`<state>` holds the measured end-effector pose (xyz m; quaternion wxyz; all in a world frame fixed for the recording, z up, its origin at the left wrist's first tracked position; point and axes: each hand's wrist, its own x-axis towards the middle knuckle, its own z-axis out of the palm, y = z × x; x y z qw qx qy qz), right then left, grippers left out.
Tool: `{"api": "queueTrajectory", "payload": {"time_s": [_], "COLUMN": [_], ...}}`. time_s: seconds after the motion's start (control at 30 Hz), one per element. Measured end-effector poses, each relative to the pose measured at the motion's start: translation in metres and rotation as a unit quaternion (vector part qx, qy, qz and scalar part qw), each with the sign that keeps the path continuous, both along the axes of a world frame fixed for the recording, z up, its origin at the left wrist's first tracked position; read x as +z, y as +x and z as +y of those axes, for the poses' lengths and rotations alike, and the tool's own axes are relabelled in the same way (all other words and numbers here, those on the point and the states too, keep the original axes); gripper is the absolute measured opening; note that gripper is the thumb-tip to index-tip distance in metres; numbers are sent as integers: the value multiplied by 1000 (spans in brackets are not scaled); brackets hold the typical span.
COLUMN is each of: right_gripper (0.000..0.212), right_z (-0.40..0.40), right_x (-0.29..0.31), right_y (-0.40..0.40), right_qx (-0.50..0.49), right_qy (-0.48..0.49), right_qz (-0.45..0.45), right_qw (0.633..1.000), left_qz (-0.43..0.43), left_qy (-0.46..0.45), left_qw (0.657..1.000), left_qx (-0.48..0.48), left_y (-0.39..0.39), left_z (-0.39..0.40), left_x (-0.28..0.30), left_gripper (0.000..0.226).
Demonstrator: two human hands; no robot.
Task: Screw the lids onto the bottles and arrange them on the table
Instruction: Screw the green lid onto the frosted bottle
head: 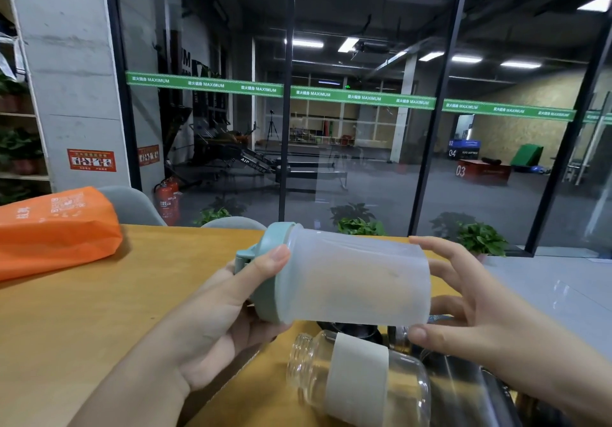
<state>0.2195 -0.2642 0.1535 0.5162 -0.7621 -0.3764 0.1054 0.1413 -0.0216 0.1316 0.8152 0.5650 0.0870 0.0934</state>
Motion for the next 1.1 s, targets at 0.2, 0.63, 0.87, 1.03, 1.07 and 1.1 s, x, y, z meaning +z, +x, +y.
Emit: {"api": "queueTrajectory", "payload": {"time_s": [0.2,0.63,0.87,1.03,1.07,1.1], "right_gripper": [77,105,115,118,114,109], "right_z": [-5,-5,-2,3,4,4], "right_x": [3,-4,-5,-6,-6,-7], "right_y": [1,12,9,2,1,1], "right_qx": [-20,-80,-97,-71,-62,-54], "right_qy": [-4,-114,-151,-80,-69,-56], "right_qz": [-22,8,10,-26,-34,-41], "right_qw": [1000,990,984,994,995,996], "left_qz": [13,-7,-5,-10,-10,-10], "left_qy": [-2,-4,18,5,7,9], "left_qw": [1000,999,999,1000,1000,1000], "left_qx": [-17,-44,-27,-3,-1,-1], "left_y": [0,0,1,1,1,0], "left_z": [1,1,-2,0,0,-1], "left_x": [0,0,-1,2,2,2], "left_gripper": [68,79,58,69,68,68]}}
